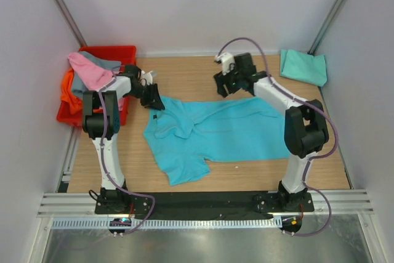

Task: Fold and stack the t-shirts
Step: Fold the tshirt

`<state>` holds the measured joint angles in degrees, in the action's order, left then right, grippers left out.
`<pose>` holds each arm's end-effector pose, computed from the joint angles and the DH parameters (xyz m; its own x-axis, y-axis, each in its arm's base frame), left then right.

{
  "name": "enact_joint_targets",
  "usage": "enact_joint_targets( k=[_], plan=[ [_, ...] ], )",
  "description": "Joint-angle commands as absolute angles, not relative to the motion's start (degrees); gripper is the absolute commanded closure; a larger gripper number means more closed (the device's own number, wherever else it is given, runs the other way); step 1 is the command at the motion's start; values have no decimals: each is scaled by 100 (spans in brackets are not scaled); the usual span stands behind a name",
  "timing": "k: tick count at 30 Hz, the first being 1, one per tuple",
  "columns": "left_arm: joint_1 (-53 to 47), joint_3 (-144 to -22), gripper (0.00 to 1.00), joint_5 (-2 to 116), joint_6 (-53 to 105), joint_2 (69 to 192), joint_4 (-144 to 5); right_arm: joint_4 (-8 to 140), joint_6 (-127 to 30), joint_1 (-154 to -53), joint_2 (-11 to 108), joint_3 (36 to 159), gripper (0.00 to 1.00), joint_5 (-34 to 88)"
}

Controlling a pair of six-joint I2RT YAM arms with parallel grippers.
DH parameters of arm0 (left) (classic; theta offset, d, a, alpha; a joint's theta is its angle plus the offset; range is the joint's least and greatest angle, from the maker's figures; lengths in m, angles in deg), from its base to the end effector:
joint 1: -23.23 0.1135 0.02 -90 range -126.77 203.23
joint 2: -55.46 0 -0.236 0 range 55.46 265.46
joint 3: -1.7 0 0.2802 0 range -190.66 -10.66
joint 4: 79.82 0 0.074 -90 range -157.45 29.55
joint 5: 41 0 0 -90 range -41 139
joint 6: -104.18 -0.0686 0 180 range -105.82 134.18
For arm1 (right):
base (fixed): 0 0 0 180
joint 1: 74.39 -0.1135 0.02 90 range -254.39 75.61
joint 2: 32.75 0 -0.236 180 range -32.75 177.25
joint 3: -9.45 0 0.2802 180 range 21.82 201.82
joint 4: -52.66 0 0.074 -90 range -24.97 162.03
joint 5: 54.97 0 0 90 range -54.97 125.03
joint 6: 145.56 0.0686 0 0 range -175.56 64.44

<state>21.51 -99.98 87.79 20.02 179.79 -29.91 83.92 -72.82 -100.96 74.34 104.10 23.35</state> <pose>0.4484 -0.0565 0.0789 -0.9701 -0.0502 -0.2373 0.1129 0.7724 -0.6251 0.4097 0.2204 0.1812 -0.4213 -0.5356 -0.7319 -0.7267 0.6822 -0.0809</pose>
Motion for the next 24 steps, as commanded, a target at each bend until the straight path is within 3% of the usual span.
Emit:
enact_joint_targets(
  k=[1, 14, 24],
  plan=[
    [2217, -9979, 69, 8741, 1998, 17719, -2966, 8261, -6506, -9078, 7473, 10707, 34, 1447],
    [2226, -9961, 69, 8697, 1980, 17763, -2949, 7997, -5136, -7518, 7992, 10444, 33, -160],
    [2296, -9978, 69, 8732, 1998, 17859, -2984, 8366, -5292, -6499, 7914, 10119, 33, -408]
  ],
)
